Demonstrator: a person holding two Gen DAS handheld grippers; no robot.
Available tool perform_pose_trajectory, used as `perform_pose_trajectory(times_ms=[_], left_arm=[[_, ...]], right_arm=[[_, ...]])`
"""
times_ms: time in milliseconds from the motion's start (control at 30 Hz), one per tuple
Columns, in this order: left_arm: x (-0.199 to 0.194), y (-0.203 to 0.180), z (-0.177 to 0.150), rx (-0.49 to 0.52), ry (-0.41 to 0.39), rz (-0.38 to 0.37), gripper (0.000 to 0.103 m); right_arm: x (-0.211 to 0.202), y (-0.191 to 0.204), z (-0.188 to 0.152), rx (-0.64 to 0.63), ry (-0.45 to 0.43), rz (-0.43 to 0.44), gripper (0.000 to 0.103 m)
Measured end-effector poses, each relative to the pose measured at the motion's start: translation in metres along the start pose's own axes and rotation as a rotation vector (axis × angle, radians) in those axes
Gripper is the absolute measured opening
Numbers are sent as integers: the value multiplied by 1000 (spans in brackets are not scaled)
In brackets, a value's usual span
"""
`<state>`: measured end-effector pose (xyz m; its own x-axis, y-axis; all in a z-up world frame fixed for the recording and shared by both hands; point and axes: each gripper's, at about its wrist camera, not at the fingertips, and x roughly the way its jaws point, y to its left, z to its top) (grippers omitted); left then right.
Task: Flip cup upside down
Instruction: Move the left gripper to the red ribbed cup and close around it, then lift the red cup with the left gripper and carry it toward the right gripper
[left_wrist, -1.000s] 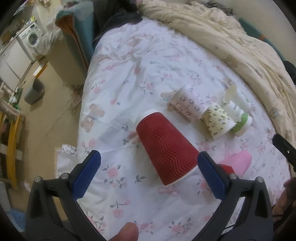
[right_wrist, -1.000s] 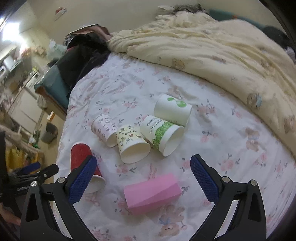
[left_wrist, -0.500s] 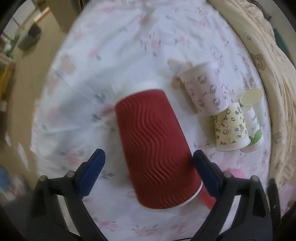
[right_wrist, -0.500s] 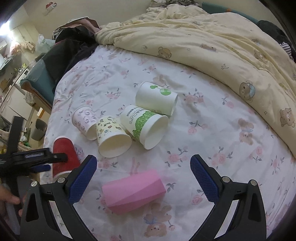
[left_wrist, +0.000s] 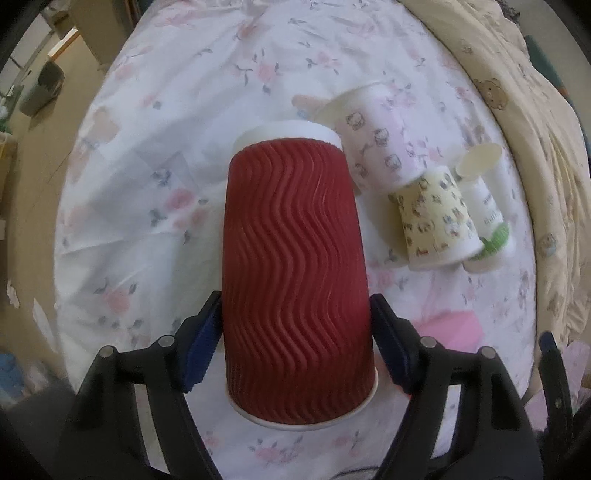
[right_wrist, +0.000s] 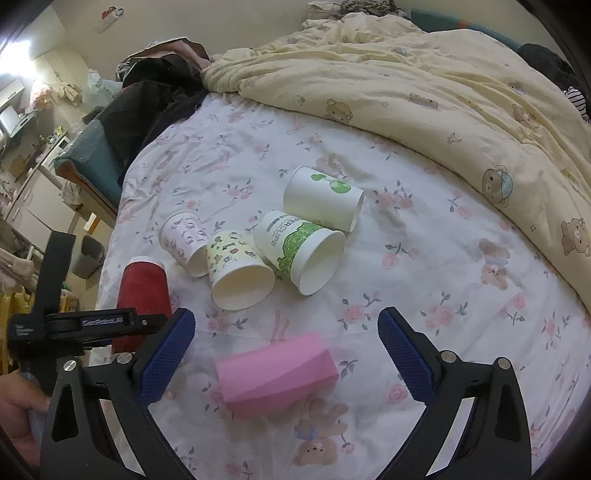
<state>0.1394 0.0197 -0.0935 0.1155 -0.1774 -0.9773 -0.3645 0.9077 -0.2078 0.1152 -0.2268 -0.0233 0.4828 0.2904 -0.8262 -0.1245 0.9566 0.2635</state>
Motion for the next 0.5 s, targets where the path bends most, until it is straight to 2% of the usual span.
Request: perform_pose_trajectory(times_ms=[200,333,500], left_arm=[[-23,3,-20,48,-17,-3,74],[-33,3,-46,93,-12,-14,74],[-36,-1,-77,135,-18,-9,74]], right_arm=[[-13,0,-11,8,0,14,99],[-25,-2,-22,16,-15,14,99],[-36,-9,-47,47,7,25,99]])
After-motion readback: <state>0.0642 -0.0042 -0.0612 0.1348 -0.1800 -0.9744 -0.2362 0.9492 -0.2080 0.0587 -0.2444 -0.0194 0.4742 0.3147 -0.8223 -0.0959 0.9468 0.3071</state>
